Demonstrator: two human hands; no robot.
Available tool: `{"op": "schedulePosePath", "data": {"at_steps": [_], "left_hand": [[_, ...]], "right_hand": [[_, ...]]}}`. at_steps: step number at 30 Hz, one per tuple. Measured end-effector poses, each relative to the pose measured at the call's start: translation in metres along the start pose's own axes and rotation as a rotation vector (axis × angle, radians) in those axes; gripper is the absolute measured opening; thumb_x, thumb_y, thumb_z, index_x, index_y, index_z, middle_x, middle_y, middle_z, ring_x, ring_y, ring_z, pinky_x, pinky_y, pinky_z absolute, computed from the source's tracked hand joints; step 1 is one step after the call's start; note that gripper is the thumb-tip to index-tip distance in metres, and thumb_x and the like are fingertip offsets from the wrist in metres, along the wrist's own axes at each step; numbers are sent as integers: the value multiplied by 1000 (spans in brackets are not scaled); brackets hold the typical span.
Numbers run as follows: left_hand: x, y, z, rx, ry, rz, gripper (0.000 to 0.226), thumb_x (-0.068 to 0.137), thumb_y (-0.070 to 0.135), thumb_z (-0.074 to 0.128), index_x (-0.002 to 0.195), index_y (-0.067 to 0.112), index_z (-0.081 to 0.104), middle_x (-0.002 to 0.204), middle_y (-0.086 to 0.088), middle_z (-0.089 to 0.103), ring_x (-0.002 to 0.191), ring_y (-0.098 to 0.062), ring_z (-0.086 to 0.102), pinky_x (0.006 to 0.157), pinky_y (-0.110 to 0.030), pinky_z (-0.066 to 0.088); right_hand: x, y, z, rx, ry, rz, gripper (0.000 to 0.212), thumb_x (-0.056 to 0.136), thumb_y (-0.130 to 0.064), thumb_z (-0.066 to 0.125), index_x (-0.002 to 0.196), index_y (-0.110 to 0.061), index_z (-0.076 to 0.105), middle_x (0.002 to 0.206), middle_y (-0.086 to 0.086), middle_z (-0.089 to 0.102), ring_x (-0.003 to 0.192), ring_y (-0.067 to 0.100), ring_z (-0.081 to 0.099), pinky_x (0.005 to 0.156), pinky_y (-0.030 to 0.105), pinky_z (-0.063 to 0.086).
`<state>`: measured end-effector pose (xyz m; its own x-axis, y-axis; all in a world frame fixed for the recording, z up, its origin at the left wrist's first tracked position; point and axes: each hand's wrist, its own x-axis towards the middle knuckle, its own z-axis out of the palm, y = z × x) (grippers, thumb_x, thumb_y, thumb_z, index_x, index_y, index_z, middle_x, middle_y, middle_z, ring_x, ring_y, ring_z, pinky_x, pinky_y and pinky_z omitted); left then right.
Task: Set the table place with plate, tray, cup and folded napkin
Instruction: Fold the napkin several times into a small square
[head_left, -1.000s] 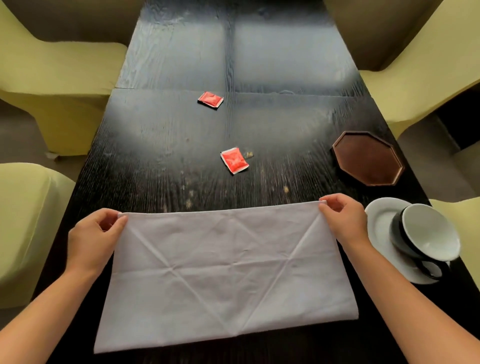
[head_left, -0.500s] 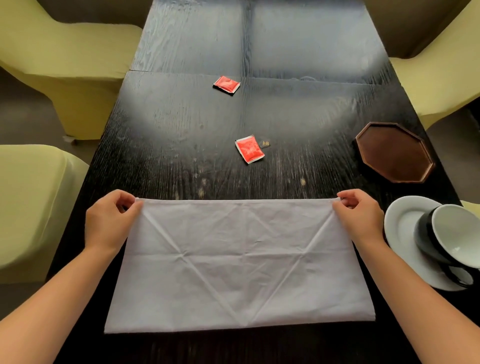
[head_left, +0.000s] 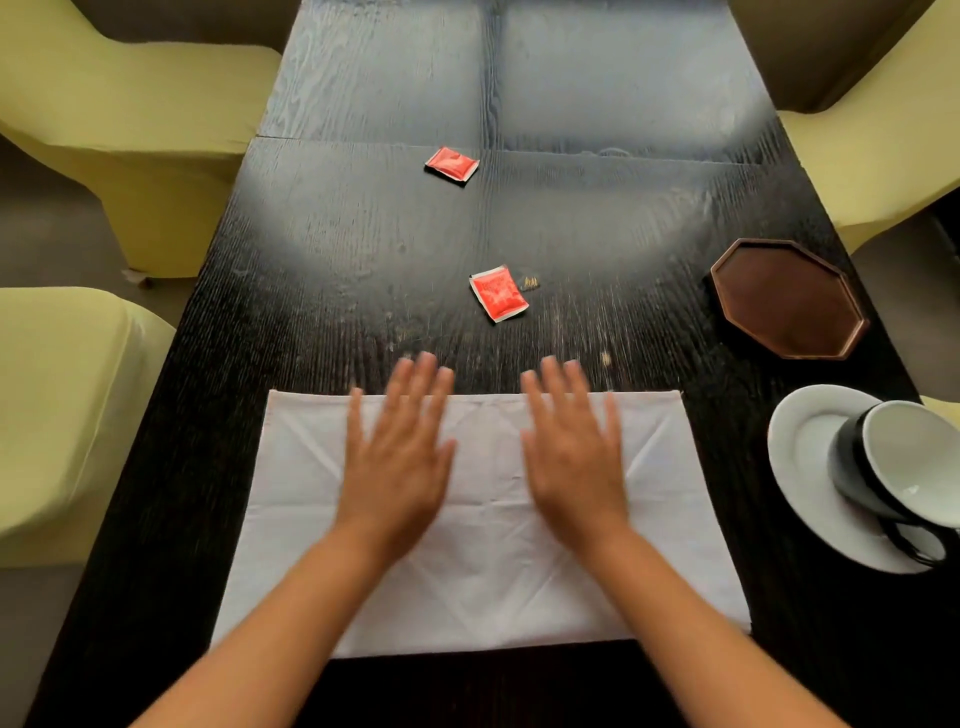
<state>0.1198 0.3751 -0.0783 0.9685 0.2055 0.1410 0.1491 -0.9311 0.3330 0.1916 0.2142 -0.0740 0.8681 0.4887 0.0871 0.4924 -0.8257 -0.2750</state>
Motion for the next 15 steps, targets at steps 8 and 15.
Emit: {"op": "schedulePosePath", "data": {"at_steps": [8, 15], "left_hand": [[-3, -11, 30, 173, -240, 42, 64, 86, 49, 23, 143, 21, 35, 152, -3, 30, 140, -24, 25, 111, -52, 23], [-16, -65, 14, 160, -186, -229, 76, 79, 59, 8, 149, 29, 8, 159, 4, 2, 145, -10, -2, 116, -44, -2]], "right_hand": [[-4, 10, 32, -82, -226, -63, 61, 95, -42, 31, 148, -27, 6, 158, -9, -1, 143, 7, -9, 115, 42, -4], [-10, 88, 6, -140, -199, 131, 66, 91, -49, 18, 148, -22, -1, 157, -8, -6, 140, 2, -11, 116, 42, -4]]}}
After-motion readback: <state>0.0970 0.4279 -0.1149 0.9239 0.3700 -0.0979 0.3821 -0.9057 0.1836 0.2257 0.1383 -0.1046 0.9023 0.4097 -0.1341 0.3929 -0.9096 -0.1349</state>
